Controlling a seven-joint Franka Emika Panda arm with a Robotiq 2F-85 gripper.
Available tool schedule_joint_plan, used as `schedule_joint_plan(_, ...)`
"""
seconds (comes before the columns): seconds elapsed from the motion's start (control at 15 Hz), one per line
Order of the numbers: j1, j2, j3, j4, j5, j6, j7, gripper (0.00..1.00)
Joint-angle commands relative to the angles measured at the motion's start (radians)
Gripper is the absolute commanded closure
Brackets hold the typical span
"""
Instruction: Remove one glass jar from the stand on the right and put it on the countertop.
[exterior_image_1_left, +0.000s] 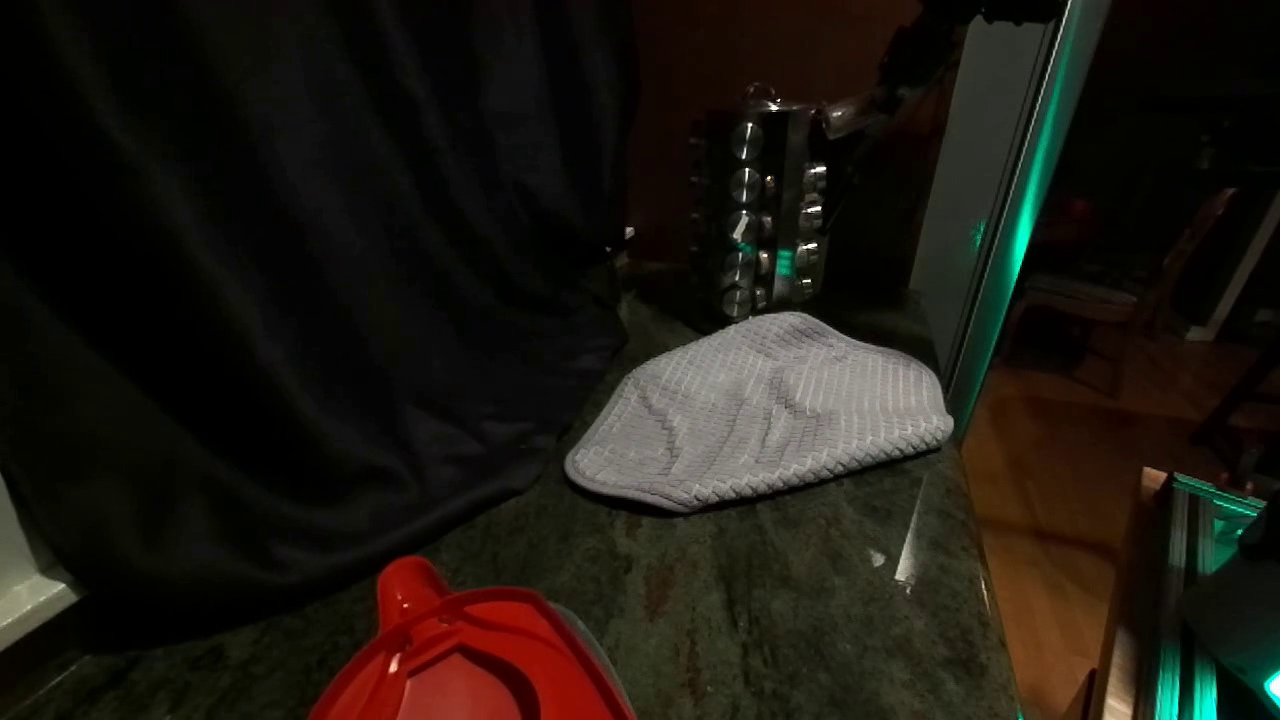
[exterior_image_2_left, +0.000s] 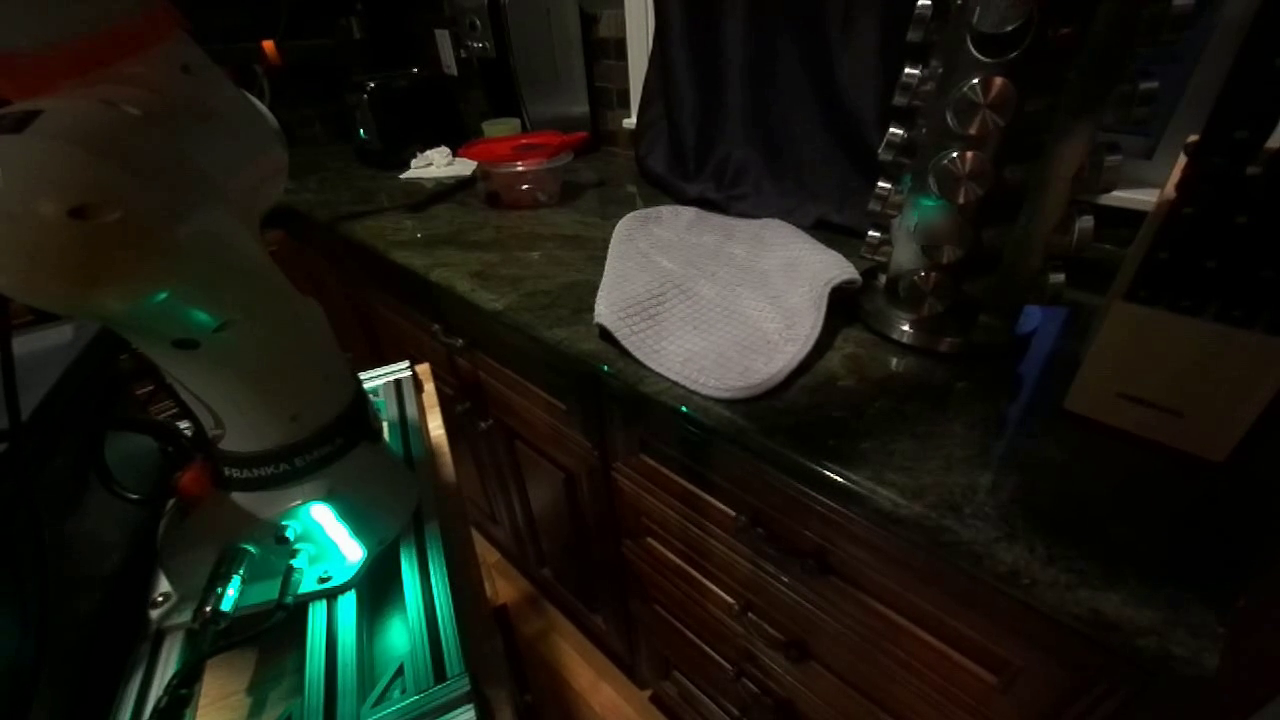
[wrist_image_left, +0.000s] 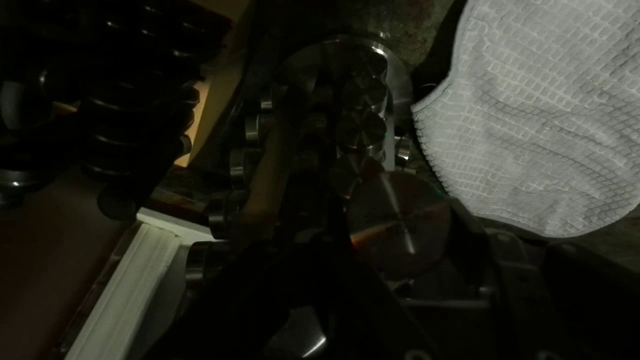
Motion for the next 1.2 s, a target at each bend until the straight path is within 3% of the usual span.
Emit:
schedule_joint_plan(0.0, -0.019, -0.017, 0.007, 0.009, -0.102, -0.085, 0.048, 0.75)
schedule_joint_plan(0.47, -0.034, 0.046, 0.065, 0.016, -0.435, -0.157, 0.273, 0.75)
schedule_joint_plan(1.13, -0.007, 0.282, 0.137, 0.062, -0.619, -0.385, 0.604, 0.75)
